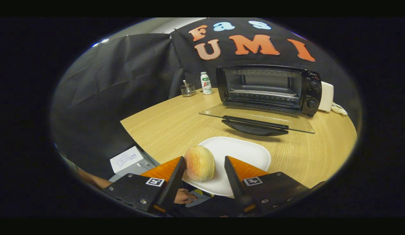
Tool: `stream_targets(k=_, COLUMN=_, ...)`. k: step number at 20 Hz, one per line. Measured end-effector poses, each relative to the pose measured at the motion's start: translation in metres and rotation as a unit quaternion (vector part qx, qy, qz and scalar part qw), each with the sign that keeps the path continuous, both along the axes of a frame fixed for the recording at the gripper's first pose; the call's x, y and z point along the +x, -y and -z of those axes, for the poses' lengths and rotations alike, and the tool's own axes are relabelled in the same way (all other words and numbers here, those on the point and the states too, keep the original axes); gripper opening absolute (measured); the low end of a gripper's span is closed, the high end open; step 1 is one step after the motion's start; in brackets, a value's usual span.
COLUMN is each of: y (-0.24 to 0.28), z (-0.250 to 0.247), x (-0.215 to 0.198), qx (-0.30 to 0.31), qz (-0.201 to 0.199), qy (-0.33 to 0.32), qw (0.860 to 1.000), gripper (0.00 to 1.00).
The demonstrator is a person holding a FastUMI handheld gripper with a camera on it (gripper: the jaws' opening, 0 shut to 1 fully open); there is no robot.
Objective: Open the toaster oven, put the food inside, and close the toaster oven door.
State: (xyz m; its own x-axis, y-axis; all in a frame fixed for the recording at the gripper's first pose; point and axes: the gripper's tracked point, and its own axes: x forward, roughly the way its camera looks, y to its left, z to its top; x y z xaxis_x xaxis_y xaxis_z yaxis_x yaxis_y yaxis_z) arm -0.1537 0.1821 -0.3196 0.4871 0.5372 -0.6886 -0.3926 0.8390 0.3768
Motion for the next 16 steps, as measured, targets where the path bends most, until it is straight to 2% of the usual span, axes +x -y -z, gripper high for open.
stream_targets(k=3, y=-0.002, z=-0.002, x=-0.001, qx=0.031, qz=0.019, qy=-0.026, qw=0.999, gripper=0.47)
stream_targets(k=5, y=0.003, z=-0.005, x=0.007, qx=0.047, qz=0.045, qy=-0.037, qw=0.997, gripper=0.39)
stream_targets(k=10, y=0.008, z=-0.025, x=0.038, qx=0.106, qz=0.100, qy=-0.035, qw=0.989, gripper=0.38)
stream_targets(k=16, y=0.011, z=-0.038, x=0.090, qx=0.167, qz=0.169, qy=-0.034, qw=0.971, gripper=0.38)
